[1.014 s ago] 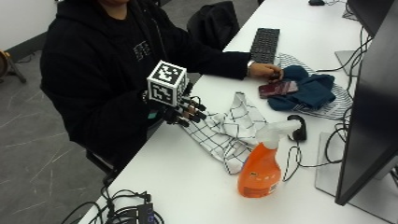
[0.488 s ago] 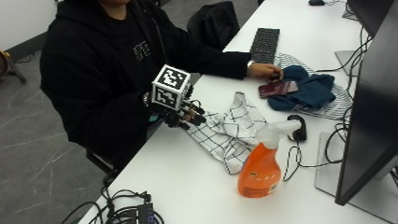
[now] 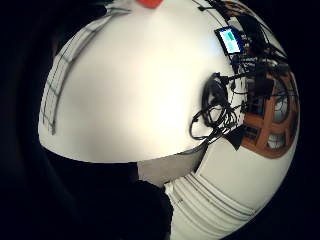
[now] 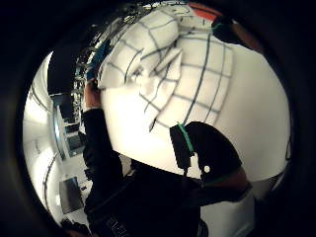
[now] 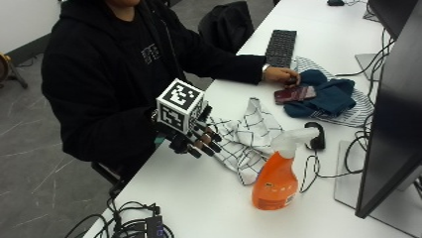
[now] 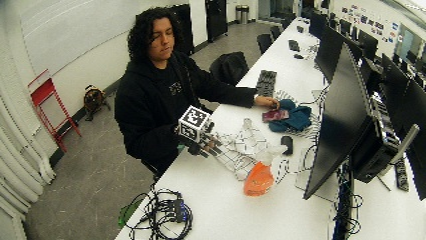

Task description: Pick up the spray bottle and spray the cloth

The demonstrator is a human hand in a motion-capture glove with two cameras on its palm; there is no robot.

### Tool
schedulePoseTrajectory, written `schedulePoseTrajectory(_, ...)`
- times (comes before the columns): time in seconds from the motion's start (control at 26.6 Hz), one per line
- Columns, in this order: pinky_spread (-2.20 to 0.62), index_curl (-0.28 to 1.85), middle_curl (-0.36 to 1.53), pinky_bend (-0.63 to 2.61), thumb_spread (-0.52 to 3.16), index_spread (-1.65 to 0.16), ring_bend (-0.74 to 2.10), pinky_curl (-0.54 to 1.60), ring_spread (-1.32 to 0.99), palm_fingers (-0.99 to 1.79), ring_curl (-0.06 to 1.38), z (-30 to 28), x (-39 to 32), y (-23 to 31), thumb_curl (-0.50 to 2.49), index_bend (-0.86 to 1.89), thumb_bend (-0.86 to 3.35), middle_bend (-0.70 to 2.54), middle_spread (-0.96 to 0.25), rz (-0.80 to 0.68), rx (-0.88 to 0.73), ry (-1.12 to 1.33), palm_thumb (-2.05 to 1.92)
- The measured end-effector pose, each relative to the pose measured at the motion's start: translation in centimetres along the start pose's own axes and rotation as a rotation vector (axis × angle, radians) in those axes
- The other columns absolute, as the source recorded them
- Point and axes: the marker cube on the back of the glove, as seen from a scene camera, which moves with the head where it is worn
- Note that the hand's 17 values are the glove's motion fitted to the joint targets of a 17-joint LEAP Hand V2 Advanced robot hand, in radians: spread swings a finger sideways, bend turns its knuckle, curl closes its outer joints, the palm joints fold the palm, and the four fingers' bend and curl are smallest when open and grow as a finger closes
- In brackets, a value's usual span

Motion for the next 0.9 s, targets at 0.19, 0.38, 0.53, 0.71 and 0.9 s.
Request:
schedulePoseTrajectory(0.19,0.19,0.29,0.25,0.23,1.13,-0.39,0.28,0.23,-0.03,0.47,0.19,-5.0,4.4,-4.3,0.23,0.23,0.09,0.26,-0.02,0.072,0.087,-0.136,0.47)
schedulePoseTrajectory(0.38,0.19,0.28,0.27,0.22,1.1,-0.37,0.34,0.24,-0.05,0.56,0.23,-10.1,7.2,-8.8,0.23,0.14,0.02,0.28,-0.03,0.084,0.244,-0.297,0.43)
schedulePoseTrajectory(0.53,0.19,0.27,0.3,0.2,1.07,-0.36,0.39,0.25,-0.08,0.61,0.26,-13.3,7.9,-12.7,0.25,0.11,0.0,0.31,-0.05,0.054,0.347,-0.445,0.45)
schedulePoseTrajectory(0.71,0.18,0.26,0.32,0.2,1.03,-0.34,0.41,0.27,-0.11,0.64,0.28,-14.9,7.0,-18.5,0.28,0.11,0.02,0.32,-0.08,0.012,0.366,-0.75,0.55)
schedulePoseTrajectory(0.9,0.18,0.26,0.34,0.18,0.97,-0.34,0.41,0.28,-0.14,0.68,0.29,-13.2,6.5,-20.2,0.32,0.13,0.03,0.34,-0.12,-0.03,0.307,-0.984,0.66)
